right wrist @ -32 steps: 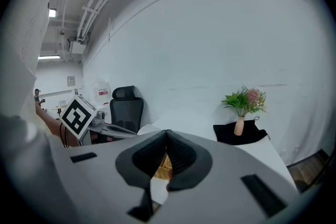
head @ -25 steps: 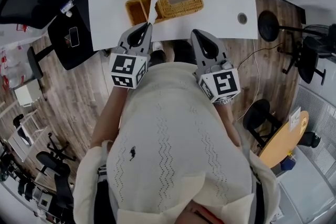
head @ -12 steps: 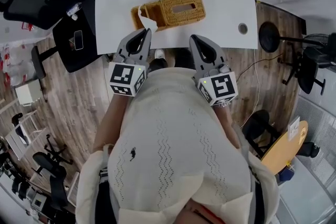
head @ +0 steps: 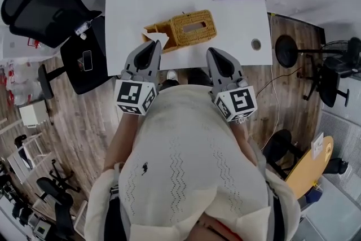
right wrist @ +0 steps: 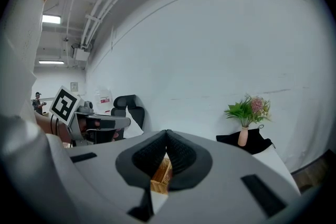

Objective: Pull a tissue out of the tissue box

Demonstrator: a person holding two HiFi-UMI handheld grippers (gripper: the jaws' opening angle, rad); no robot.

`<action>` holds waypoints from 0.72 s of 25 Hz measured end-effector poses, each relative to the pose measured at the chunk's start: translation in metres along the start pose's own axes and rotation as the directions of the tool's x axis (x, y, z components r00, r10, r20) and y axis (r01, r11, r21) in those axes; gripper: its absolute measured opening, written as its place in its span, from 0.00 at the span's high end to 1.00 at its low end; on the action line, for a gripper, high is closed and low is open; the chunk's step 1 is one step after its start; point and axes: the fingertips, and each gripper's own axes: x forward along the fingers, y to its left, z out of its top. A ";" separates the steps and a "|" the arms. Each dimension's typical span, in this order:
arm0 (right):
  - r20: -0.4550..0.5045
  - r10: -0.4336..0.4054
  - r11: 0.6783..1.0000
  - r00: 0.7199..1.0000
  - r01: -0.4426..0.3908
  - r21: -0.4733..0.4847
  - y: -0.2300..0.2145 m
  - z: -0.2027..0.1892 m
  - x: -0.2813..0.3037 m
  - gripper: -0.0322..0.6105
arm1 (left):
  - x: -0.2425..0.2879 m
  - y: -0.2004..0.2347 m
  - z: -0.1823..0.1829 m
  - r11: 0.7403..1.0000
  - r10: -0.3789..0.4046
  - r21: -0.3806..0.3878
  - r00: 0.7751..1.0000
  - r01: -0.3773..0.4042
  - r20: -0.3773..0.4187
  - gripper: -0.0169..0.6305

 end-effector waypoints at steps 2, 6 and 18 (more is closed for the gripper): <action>0.010 -0.009 1.000 1.000 0.009 -0.003 -0.004 0.006 -0.002 0.95 | -0.001 0.002 0.008 1.000 0.013 0.002 1.000 -0.013 0.019 0.95; 0.041 -0.007 1.000 0.999 0.007 -0.001 -0.012 0.022 -0.006 0.95 | -0.004 0.009 0.022 0.999 0.052 -0.002 0.997 -0.052 0.052 0.95; 0.122 -0.017 1.000 0.992 0.019 -0.019 -0.032 0.063 -0.011 0.95 | -0.012 0.018 0.058 0.995 0.095 0.027 0.988 -0.100 0.125 0.95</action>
